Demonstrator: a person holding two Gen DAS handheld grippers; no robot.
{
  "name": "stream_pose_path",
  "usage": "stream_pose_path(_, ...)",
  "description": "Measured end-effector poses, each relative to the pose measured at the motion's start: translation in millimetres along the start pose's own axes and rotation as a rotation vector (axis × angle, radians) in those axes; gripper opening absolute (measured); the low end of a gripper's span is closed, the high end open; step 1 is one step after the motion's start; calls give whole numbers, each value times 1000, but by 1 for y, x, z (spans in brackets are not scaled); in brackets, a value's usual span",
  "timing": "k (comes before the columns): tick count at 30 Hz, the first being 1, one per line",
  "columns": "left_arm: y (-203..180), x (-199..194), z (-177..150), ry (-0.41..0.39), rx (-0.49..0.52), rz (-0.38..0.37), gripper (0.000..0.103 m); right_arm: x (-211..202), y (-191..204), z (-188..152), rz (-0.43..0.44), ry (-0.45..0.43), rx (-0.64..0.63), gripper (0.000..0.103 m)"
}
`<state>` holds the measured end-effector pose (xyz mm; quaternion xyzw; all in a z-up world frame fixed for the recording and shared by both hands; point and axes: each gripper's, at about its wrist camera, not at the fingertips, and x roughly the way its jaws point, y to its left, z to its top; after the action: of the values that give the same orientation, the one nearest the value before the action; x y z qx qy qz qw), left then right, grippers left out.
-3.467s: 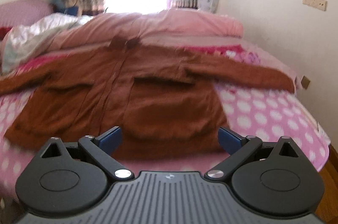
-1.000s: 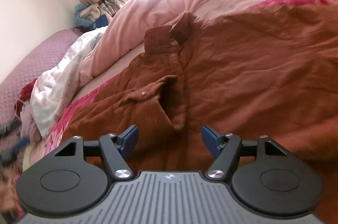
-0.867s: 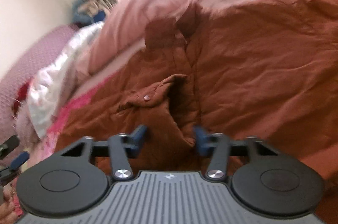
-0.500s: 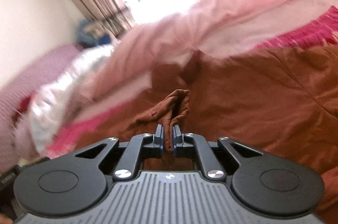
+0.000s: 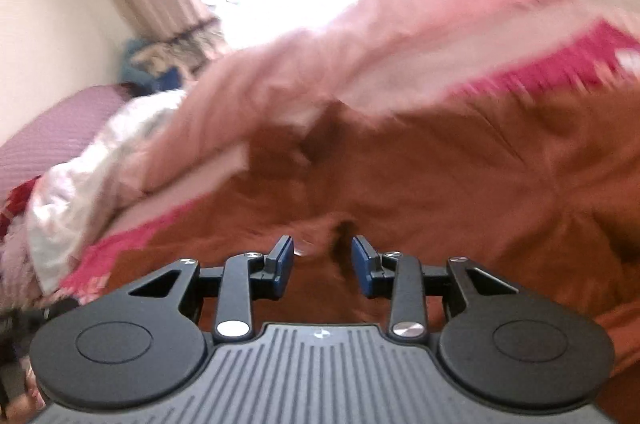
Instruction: Fold large clothes
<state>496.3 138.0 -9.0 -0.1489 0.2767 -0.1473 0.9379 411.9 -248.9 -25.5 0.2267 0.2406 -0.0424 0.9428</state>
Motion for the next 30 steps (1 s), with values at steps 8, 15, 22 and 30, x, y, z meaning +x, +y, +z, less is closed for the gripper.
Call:
stream_pose_path(8, 6, 60, -15, 123, 8, 69, 85, 39, 37, -9, 23, 75, -160, 41)
stream_pose_path(15, 11, 83, -41, 128, 106, 85, 89, 62, 18, -30, -26, 132, -123, 35)
stream_pose_path(22, -1, 65, -34, 137, 92, 73, 90, 46, 14, -18, -9, 121, -62, 37)
stream_pose_path(30, -19, 9, -53, 120, 188, 53, 90, -75, -115, 6, -166, -72, 69, 62)
